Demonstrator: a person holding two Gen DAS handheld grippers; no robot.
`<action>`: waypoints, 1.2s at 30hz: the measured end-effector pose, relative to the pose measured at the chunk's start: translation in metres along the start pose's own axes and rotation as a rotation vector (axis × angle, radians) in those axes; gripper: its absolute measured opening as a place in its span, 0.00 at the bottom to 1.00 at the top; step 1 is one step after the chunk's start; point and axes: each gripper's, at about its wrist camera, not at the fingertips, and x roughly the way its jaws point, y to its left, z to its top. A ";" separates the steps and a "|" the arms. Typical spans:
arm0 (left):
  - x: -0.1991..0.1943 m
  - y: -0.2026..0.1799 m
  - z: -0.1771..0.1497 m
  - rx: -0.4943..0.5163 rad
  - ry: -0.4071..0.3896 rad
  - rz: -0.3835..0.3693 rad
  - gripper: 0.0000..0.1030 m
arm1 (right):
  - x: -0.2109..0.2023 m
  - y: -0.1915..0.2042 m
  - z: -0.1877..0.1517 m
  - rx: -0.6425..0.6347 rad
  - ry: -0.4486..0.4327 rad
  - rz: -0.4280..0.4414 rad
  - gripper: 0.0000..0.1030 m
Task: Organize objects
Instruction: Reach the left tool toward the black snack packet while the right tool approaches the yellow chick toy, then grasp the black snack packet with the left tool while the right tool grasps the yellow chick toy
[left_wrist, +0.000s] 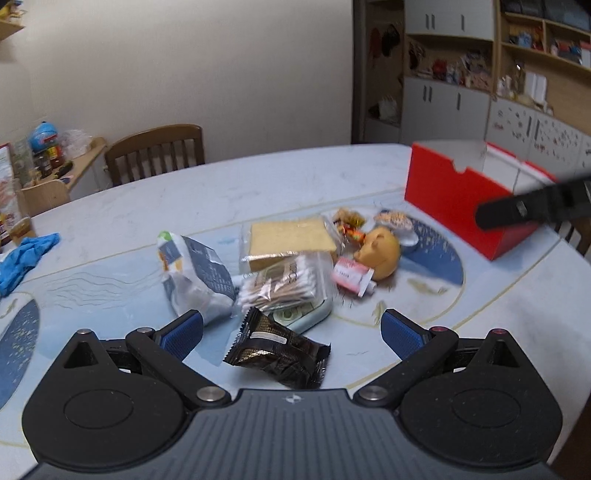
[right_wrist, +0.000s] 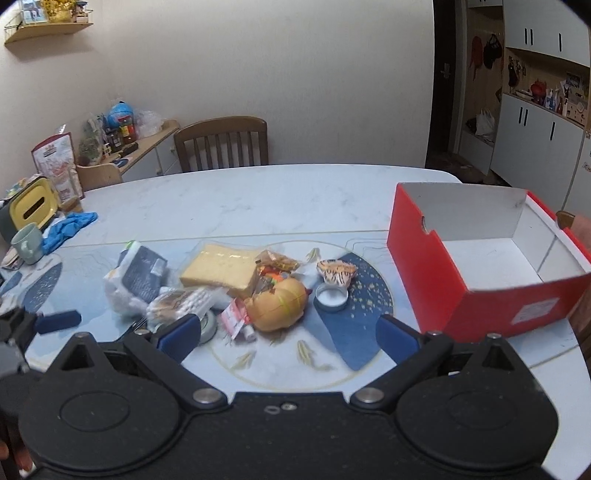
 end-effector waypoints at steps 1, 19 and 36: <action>0.006 0.001 -0.001 0.010 0.008 0.006 1.00 | 0.007 0.000 0.003 0.000 0.004 -0.007 0.98; 0.071 0.005 -0.016 0.074 0.109 0.005 0.99 | 0.124 0.002 0.031 0.065 0.142 -0.088 0.90; 0.068 0.002 -0.023 0.046 0.100 -0.006 0.70 | 0.154 0.001 0.024 0.167 0.263 0.003 0.63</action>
